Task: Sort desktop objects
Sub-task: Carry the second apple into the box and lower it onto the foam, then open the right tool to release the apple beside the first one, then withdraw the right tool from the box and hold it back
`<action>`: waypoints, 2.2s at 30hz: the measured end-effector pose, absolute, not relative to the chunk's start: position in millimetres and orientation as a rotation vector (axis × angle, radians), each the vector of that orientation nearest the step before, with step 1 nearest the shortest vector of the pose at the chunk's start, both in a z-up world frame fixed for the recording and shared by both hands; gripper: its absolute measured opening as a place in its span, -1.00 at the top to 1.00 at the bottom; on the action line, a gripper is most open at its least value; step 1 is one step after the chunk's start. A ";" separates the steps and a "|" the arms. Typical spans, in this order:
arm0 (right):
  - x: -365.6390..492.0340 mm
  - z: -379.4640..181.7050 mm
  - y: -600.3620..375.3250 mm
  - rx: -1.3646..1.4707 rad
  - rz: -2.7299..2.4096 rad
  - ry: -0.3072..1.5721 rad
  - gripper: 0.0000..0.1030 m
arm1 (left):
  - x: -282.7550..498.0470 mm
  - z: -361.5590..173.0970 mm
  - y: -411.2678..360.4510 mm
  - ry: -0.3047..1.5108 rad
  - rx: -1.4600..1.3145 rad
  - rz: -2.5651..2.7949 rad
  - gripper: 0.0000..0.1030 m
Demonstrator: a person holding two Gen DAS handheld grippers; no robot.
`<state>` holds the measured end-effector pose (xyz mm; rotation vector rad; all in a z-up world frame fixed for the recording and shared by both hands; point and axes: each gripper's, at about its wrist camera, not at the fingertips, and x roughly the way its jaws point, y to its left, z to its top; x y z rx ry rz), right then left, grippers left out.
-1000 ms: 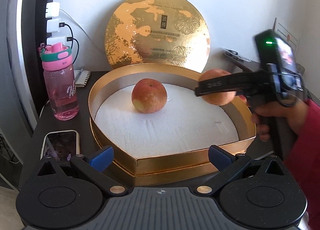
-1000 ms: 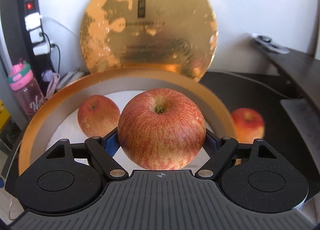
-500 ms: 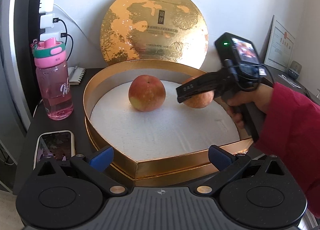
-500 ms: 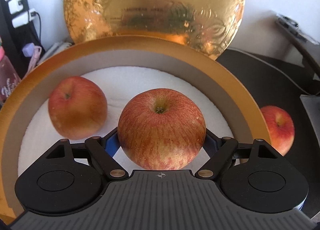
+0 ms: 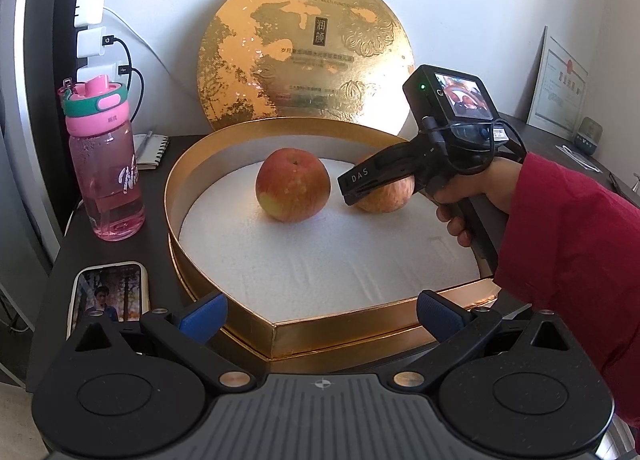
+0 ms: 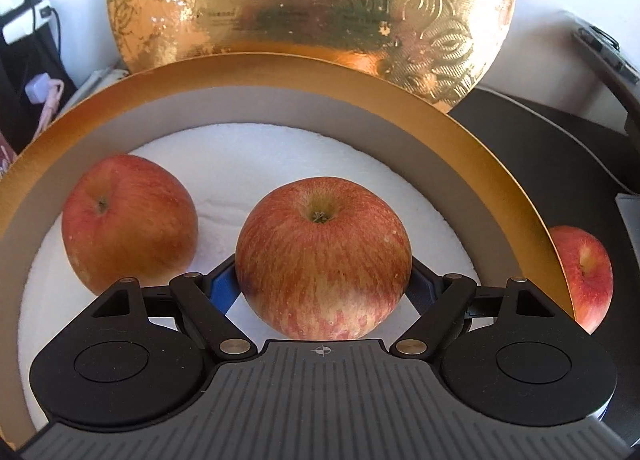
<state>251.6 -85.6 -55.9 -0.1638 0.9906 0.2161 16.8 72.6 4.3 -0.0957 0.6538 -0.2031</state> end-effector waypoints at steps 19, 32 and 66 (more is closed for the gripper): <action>229.6 -37.1 -96.8 -0.183 0.219 1.013 -0.82 | 8.2 1.9 63.5 0.669 -0.078 -0.203 -0.99; 124.4 16.3 -134.2 0.010 0.299 0.846 -0.88 | -6.3 3.5 41.3 0.679 -0.030 -0.215 -0.99; 41.1 3.2 -205.2 0.196 0.244 0.854 -0.89 | -15.7 4.4 -0.9 0.714 0.027 -0.226 -0.99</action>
